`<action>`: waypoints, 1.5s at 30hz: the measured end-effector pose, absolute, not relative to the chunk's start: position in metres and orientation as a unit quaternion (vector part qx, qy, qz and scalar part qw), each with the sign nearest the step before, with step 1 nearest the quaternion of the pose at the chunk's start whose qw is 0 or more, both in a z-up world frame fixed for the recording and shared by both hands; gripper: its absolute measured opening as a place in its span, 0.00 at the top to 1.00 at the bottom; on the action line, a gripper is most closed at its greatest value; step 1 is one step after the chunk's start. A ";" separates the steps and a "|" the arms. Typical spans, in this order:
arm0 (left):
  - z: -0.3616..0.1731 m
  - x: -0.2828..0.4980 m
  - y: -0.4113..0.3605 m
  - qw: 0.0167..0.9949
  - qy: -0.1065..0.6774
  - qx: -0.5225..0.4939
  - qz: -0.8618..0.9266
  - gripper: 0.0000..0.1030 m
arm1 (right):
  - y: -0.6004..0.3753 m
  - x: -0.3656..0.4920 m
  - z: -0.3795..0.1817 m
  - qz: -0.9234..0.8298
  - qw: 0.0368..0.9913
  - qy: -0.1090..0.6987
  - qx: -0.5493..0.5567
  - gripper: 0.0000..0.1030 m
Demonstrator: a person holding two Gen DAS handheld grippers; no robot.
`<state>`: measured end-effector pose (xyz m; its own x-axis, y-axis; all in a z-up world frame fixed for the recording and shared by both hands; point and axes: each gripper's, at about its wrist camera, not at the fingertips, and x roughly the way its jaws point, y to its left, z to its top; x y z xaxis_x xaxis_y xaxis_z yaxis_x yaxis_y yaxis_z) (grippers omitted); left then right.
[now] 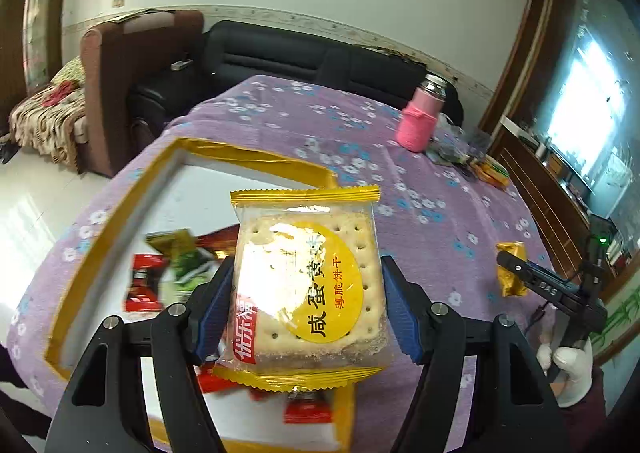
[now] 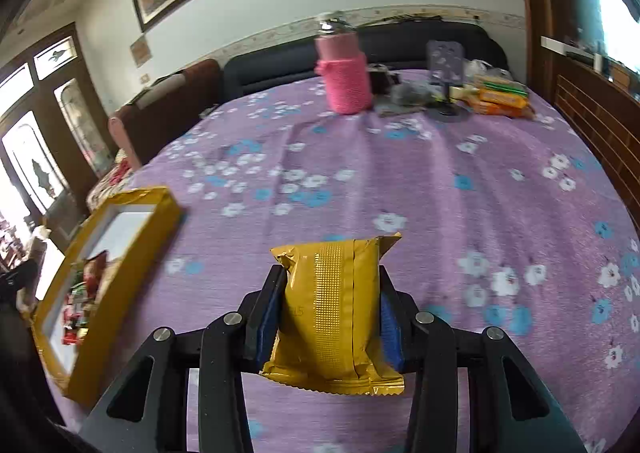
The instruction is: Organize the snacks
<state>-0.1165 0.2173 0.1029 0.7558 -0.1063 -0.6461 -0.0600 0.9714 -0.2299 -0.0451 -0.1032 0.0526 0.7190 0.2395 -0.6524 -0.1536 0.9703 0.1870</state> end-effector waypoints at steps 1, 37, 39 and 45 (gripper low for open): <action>0.104 -0.119 0.228 0.930 0.349 -0.120 -0.003 0.33 | -0.093 -0.046 0.058 0.116 0.924 0.359 0.056 0.57; 0.046 -0.009 0.326 0.890 0.431 -0.142 0.044 0.32 | 0.178 0.036 0.037 0.299 0.839 0.455 -0.015 0.50; 0.048 -0.009 0.326 0.892 0.427 -0.143 0.045 0.32 | 0.172 0.035 0.042 0.296 0.844 0.447 -0.009 0.49; 0.061 -0.018 0.324 0.897 0.411 -0.154 0.044 0.32 | 0.149 0.015 0.059 0.296 0.855 0.427 0.007 0.46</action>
